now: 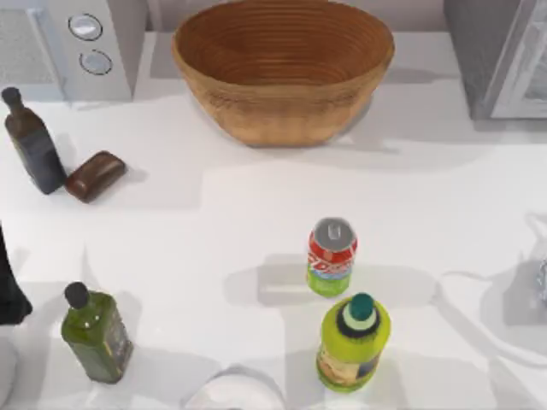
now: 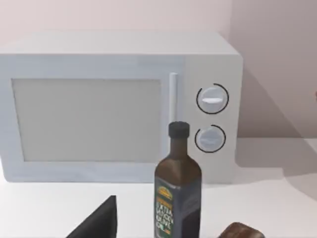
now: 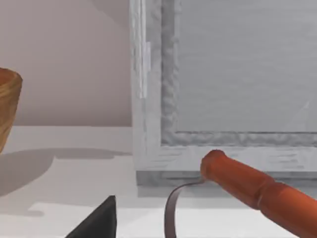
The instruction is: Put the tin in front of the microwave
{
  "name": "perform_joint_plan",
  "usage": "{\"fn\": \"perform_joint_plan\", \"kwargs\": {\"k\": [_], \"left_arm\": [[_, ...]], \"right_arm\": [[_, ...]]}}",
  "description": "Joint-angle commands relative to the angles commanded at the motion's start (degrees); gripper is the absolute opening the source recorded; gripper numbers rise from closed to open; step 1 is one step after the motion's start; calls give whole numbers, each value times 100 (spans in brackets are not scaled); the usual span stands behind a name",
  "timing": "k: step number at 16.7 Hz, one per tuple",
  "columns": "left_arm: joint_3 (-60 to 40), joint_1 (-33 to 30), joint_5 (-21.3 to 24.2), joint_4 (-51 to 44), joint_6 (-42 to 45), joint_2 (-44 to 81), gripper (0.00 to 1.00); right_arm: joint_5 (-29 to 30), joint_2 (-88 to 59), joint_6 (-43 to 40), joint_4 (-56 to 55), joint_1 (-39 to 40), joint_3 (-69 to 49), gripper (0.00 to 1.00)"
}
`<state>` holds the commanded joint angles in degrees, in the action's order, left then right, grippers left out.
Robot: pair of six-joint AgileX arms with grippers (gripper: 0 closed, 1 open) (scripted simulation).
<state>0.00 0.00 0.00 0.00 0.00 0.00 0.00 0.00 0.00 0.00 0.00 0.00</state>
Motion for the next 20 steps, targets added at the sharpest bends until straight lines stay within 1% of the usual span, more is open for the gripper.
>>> {"fn": "perform_joint_plan", "kwargs": {"k": [3, 5, 9, 14, 20], "left_arm": [[-132, -21, 11, -31, 1, 17, 100], [-377, -119, 8, -215, 4, 284, 100], [-1380, -540, -3, -1017, -1, 1466, 100], [-3355, -1364, -22, -2570, -19, 3816, 100], [-6372, -2568, -39, -4749, -36, 7224, 100]], "right_arm": [[0, 0, 0, 0, 0, 0, 100], [0, 0, 0, 0, 0, 0, 100], [0, 0, 0, 0, 0, 0, 100], [0, 0, 0, 0, 0, 0, 100], [0, 0, 0, 0, 0, 0, 100]]}}
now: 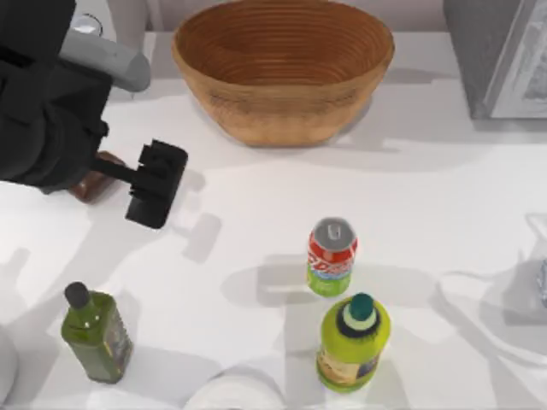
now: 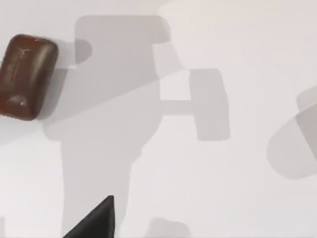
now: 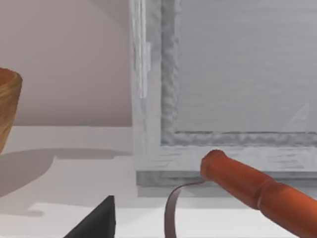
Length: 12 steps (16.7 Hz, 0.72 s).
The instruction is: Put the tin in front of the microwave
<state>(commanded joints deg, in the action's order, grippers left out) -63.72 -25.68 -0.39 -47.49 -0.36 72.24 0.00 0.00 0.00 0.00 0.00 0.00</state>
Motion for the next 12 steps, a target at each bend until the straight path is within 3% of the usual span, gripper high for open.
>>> {"fn": "perform_joint_plan", "kwargs": {"k": [7, 12], "left_arm": [[-3600, -1310, 17, -2193, -22, 3679, 100], [-5496, -1960, 52, -3169, -35, 5467, 100]], "right_arm": [[0, 0, 0, 0, 0, 0, 100], [0, 0, 0, 0, 0, 0, 100]]}}
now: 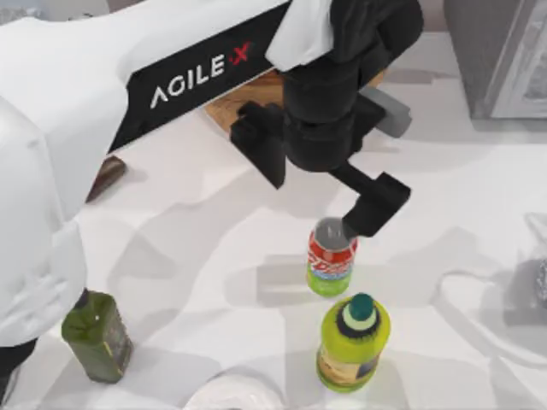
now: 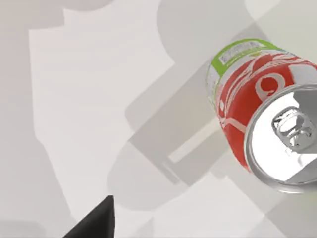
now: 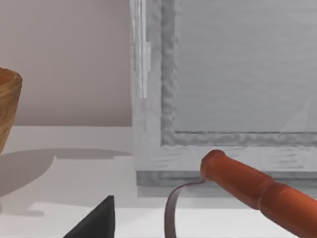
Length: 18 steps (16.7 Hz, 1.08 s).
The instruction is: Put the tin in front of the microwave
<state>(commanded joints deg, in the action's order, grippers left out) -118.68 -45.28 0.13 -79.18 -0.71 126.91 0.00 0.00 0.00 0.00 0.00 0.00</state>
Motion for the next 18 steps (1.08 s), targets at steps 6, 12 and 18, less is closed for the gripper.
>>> {"fn": "perform_joint_plan", "kwargs": {"k": [6, 12, 18], "left_arm": [[-686, -225, 20, -319, -5, 633, 100], [-436, -212, 20, -73, 10, 623, 100], [592, -213, 20, 982, 5, 653, 100]], "right_arm": [[0, 0, 0, 0, 0, 0, 100], [0, 0, 0, 0, 0, 0, 100], [0, 0, 0, 0, 0, 0, 100]]}}
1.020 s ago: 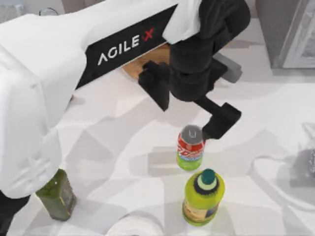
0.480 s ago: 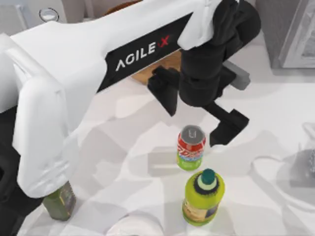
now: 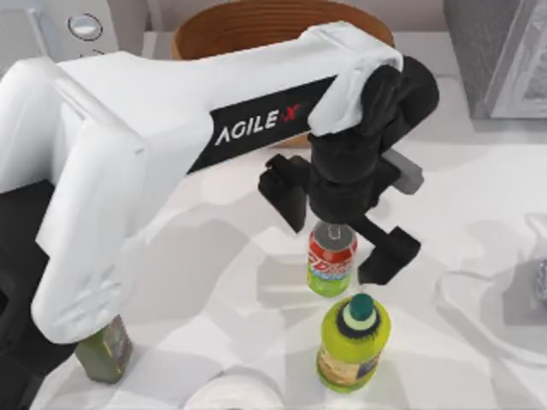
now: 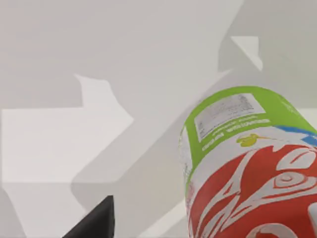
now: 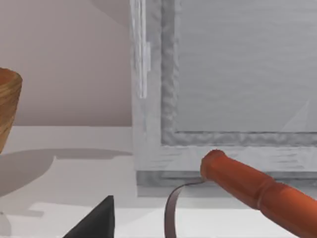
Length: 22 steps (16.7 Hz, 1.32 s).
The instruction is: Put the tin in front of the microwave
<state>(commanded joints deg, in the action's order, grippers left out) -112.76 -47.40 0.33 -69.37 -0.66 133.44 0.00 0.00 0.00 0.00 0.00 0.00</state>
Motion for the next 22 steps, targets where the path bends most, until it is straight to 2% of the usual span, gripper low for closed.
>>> {"fn": "perform_joint_plan", "kwargs": {"k": [4, 17, 22], "left_arm": [[48, -5, 0, 46, -2, 1, 100], [48, -5, 0, 46, -2, 1, 2], [48, -5, 0, 46, -2, 1, 0]], "right_arm": [[0, 0, 0, 0, 0, 0, 100], [0, 0, 0, 0, 0, 0, 100], [0, 0, 0, 0, 0, 0, 100]]}}
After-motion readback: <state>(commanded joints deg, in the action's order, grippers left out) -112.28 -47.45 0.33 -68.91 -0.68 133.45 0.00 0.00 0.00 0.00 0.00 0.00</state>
